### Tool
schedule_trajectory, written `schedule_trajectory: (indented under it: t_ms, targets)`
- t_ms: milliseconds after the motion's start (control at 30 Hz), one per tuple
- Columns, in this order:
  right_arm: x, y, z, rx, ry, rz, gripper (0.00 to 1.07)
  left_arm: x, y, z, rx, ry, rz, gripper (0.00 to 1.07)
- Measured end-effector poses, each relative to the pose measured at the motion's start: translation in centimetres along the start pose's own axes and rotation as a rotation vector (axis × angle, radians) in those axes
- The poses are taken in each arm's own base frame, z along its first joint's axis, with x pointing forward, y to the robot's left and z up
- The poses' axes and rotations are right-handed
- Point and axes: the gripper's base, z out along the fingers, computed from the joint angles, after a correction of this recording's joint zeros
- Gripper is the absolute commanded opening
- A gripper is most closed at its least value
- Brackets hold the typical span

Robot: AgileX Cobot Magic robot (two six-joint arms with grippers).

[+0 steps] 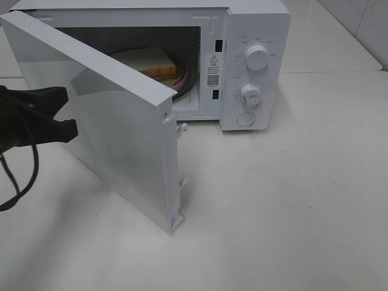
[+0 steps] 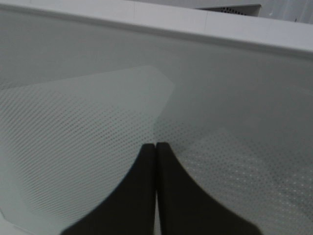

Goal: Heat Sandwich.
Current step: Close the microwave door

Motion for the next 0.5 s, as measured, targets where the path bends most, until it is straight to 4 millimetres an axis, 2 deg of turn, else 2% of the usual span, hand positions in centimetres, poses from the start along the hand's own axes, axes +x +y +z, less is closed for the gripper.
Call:
schedule_trajectory:
  t_ms: [133,167,300,467,500]
  targets:
    - [0.0,0.0,0.0,0.0,0.0,0.0,0.75,0.3,-1.2,2.0,-0.018,0.014,-0.026,0.0]
    - [0.0,0.0,0.0,0.0,0.0,0.0,0.75,0.3,-1.2,2.0,-0.018,0.014,-0.026,0.0]
    - [0.0,0.0,0.0,0.0,0.0,0.0,0.75,0.4,-3.2,4.6,0.017,0.015,-0.035,0.0]
    - [0.0,0.0,0.0,0.0,0.0,0.0,0.75,0.5,-4.1,5.9,0.025,0.014,-0.044,0.0]
    - [0.0,0.0,0.0,0.0,0.0,0.0,0.75,0.4,-4.6,6.7,0.023,0.005,-0.057,0.0]
